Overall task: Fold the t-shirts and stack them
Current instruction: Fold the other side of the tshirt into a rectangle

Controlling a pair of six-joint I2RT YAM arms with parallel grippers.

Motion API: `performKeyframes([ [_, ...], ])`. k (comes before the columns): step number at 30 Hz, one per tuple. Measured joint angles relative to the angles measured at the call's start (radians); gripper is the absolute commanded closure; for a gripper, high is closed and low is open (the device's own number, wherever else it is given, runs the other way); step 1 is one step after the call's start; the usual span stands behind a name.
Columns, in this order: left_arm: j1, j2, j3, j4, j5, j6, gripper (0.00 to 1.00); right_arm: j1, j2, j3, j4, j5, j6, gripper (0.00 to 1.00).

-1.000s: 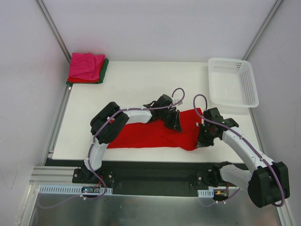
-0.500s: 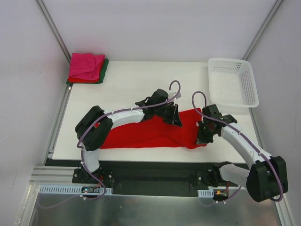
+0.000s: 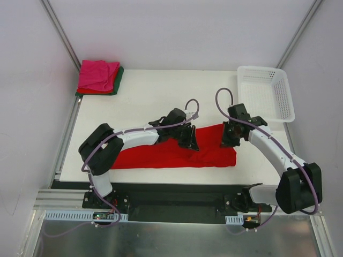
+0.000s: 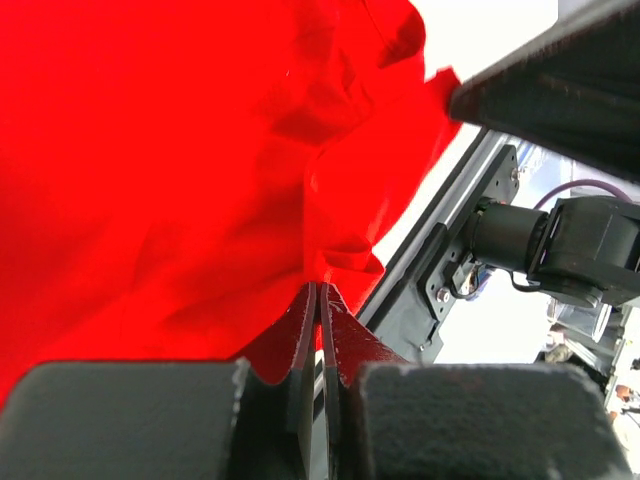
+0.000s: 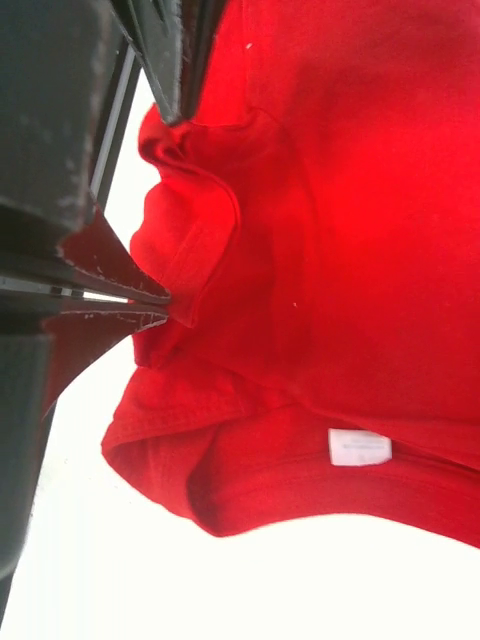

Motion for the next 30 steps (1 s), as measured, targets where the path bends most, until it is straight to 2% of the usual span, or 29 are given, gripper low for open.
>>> performKeyframes([
  [15, 0.0, -0.098, -0.127, 0.0, -0.111, -0.003, 1.0, 0.001, 0.07, 0.068, 0.003, 0.075, -0.027, 0.99],
  [30, 0.003, -0.105, -0.109, -0.037, -0.187, 0.014, 1.0, 0.003, 0.173, 0.164, 0.017, 0.103, -0.063, 0.99],
])
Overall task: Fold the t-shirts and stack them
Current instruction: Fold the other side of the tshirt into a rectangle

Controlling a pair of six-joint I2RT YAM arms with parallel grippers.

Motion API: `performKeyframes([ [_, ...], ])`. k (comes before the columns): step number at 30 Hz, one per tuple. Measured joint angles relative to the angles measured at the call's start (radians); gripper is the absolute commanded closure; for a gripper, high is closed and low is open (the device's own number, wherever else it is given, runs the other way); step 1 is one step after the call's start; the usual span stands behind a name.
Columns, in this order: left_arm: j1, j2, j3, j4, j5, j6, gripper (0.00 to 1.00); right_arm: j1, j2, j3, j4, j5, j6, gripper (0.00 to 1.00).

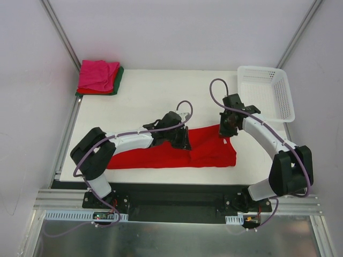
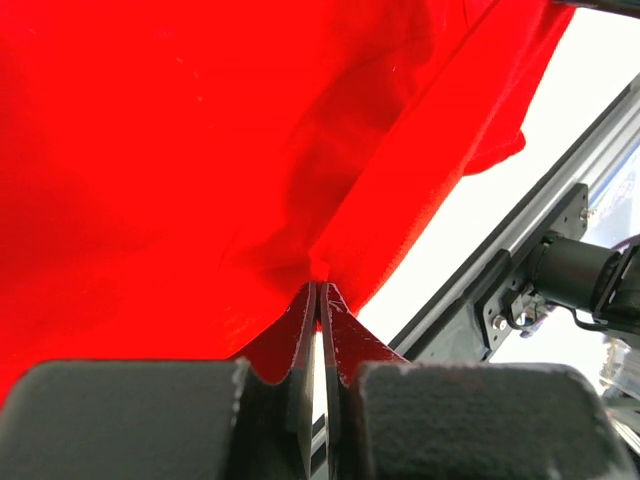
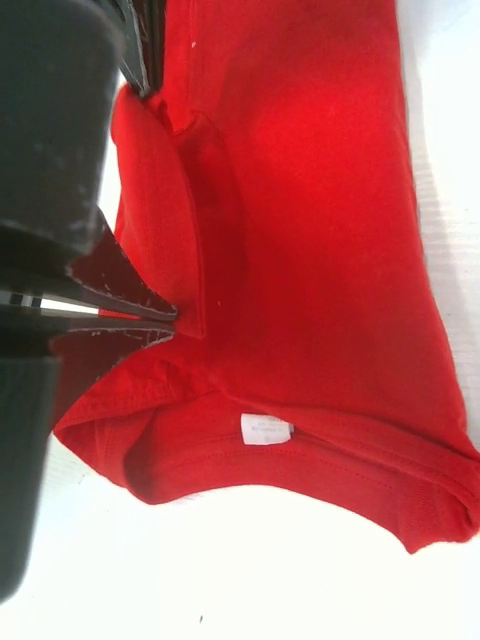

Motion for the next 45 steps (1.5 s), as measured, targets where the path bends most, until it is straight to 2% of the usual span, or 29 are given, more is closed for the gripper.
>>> performKeyframes([
  [14, 0.103, -0.037, 0.048, -0.077, -0.022, 0.082, 1.0, 0.001, 0.085, 0.044, 0.013, -0.01, -0.026, 0.99],
  [45, 0.143, 0.053, 0.084, -0.093, -0.02, 0.134, 1.0, 0.002, 0.28, 0.155, 0.05, -0.004, -0.034, 0.99],
])
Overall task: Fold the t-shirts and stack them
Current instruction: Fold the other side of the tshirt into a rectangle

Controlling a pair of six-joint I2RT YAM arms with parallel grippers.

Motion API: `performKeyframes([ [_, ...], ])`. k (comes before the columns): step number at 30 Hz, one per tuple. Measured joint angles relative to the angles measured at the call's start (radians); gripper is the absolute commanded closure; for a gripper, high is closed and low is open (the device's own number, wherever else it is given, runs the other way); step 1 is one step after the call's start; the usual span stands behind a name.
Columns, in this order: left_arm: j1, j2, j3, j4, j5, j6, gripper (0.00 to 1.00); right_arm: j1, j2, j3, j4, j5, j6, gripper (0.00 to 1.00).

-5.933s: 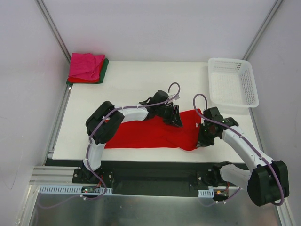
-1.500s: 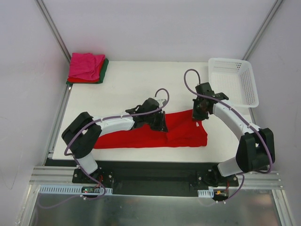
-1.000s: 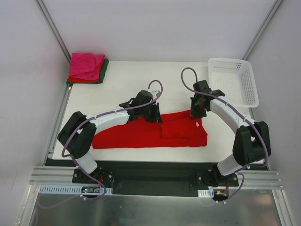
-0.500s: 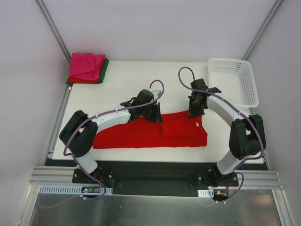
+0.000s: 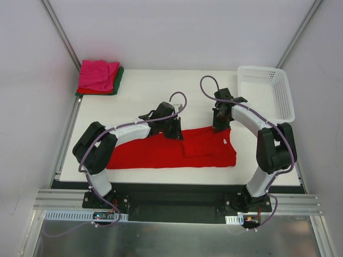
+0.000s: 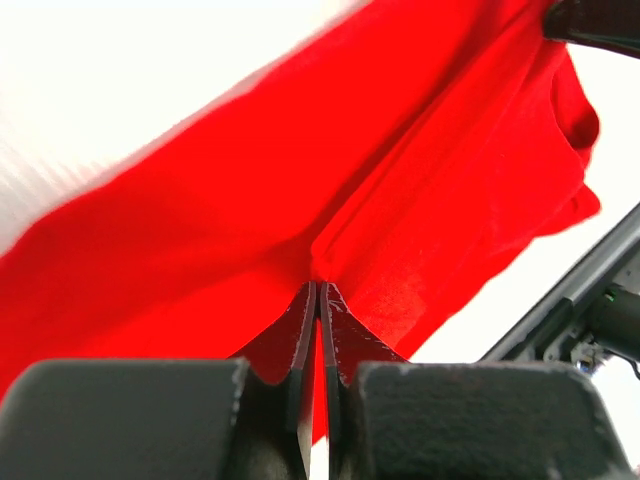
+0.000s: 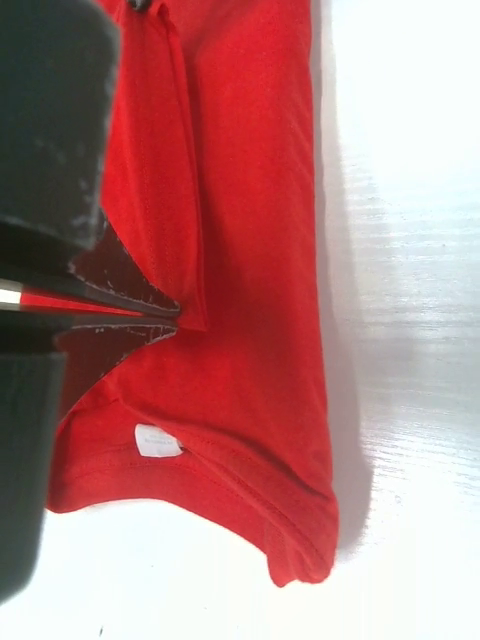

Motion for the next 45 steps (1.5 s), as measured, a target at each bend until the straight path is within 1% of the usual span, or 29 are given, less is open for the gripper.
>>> performKeyframes([
  [6, 0.023, 0.032, 0.023, 0.0, 0.006, 0.017, 1.0, 0.001, 0.029, 0.022, 0.003, 0.0, 0.0, 0.98],
  [7, 0.027, 0.039, 0.029, 0.0, 0.007, 0.019, 1.0, 0.001, 0.034, 0.026, 0.005, 0.0, -0.001, 0.94],
  [8, 0.029, 0.045, 0.034, 0.0, 0.008, 0.023, 1.0, 0.001, 0.039, 0.028, 0.005, 0.002, -0.001, 0.85],
  [9, 0.034, 0.053, 0.04, 0.0, 0.009, 0.027, 1.0, 0.001, 0.043, 0.029, 0.006, 0.004, -0.001, 0.8],
  [10, 0.034, 0.061, 0.046, 0.0, 0.01, 0.032, 0.85, 0.001, 0.046, 0.029, 0.006, 0.006, -0.002, 0.75],
  [11, 0.034, 0.07, 0.05, 0.0, 0.01, 0.039, 0.71, 0.001, 0.047, 0.029, 0.006, 0.013, -0.006, 0.68],
  [12, 0.034, 0.077, 0.054, -0.001, 0.01, 0.043, 0.47, 0.001, 0.048, 0.029, 0.006, 0.018, -0.008, 0.66],
  [13, 0.034, 0.084, 0.056, -0.002, 0.011, 0.052, 0.19, 0.0, 0.048, 0.029, 0.006, 0.026, -0.012, 0.64],
  [14, 0.034, 0.09, 0.058, -0.005, 0.012, 0.059, 0.04, 0.0, 0.048, 0.029, 0.006, 0.032, -0.016, 0.59],
  [15, 0.034, 0.093, 0.059, -0.008, 0.014, 0.062, 0.01, 0.0, 0.048, 0.029, 0.006, 0.038, -0.017, 0.59],
  [20, 0.034, 0.092, 0.06, -0.024, 0.017, 0.06, 0.01, 0.0, 0.036, 0.027, 0.005, 0.074, -0.019, 0.57],
  [24, 0.034, 0.065, 0.06, -0.046, 0.016, 0.06, 0.01, 0.0, -0.014, 0.023, 0.005, 0.101, -0.019, 0.56],
  [29, 0.034, -0.075, 0.044, -0.053, 0.014, 0.06, 0.01, 0.0, -0.148, -0.024, -0.001, 0.109, -0.018, 0.56],
  [32, 0.032, -0.164, 0.016, -0.045, 0.014, 0.057, 0.01, 0.002, -0.233, -0.085, 0.002, 0.104, -0.015, 0.56],
  [34, 0.028, -0.197, -0.008, -0.042, 0.014, 0.056, 0.01, 0.005, -0.278, -0.14, 0.002, 0.094, -0.01, 0.56],
  [37, 0.005, -0.197, -0.048, -0.04, 0.0, 0.047, 0.01, 0.018, -0.332, -0.231, 0.007, 0.078, 0.006, 0.56],
  [43, -0.095, -0.137, -0.093, -0.04, -0.009, 0.027, 0.01, 0.051, -0.407, -0.375, 0.026, 0.048, 0.042, 0.56],
  [45, -0.123, -0.118, -0.109, -0.019, -0.009, 0.01, 0.02, 0.057, -0.431, -0.405, 0.034, 0.042, 0.055, 0.55],
])
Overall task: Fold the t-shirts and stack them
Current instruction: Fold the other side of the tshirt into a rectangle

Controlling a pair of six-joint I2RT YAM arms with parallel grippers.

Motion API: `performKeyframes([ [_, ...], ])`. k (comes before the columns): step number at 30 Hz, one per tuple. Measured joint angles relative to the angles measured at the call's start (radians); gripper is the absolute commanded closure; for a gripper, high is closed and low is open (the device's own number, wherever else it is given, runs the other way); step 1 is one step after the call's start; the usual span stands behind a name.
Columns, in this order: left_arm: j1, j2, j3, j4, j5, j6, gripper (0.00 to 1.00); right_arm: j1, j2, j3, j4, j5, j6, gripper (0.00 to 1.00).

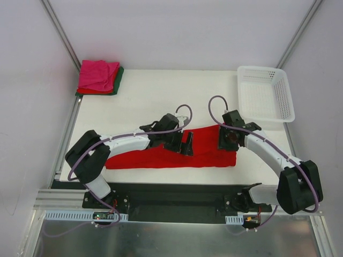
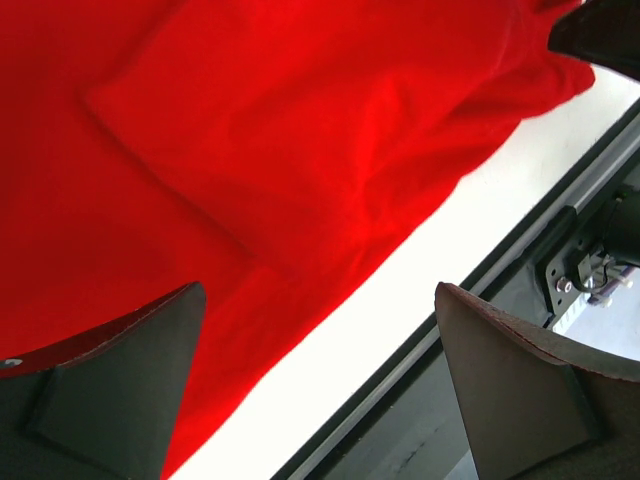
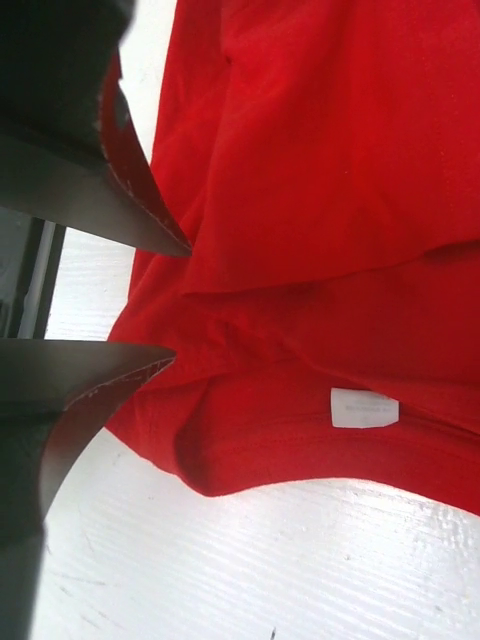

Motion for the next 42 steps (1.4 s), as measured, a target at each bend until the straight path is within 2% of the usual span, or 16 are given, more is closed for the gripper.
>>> performKeyframes([
  [6, -0.029, 0.003, -0.044, 0.06, -0.003, -0.035, 0.12, 0.005, -0.034, -0.047, 0.042, -0.006, 0.024, 0.56],
  [25, -0.03, 0.038, -0.086, 0.147, -0.023, -0.078, 0.23, 0.008, 0.004, -0.072, 0.129, -0.013, 0.031, 0.56],
  [28, -0.03, 0.045, -0.086, 0.156, -0.022, -0.079, 0.32, 0.008, 0.004, -0.075, 0.136, -0.013, 0.032, 0.57],
  [29, -0.03, 0.047, -0.086, 0.156, -0.023, -0.081, 0.39, 0.008, 0.004, -0.078, 0.139, -0.014, 0.032, 0.57],
  [33, -0.03, 0.048, -0.086, 0.162, -0.02, -0.086, 0.56, 0.009, 0.005, -0.092, 0.15, -0.022, 0.032, 0.64],
  [42, -0.03, 0.048, -0.086, 0.178, -0.018, -0.09, 0.64, 0.014, 0.022, -0.096, 0.17, -0.033, 0.036, 0.74],
])
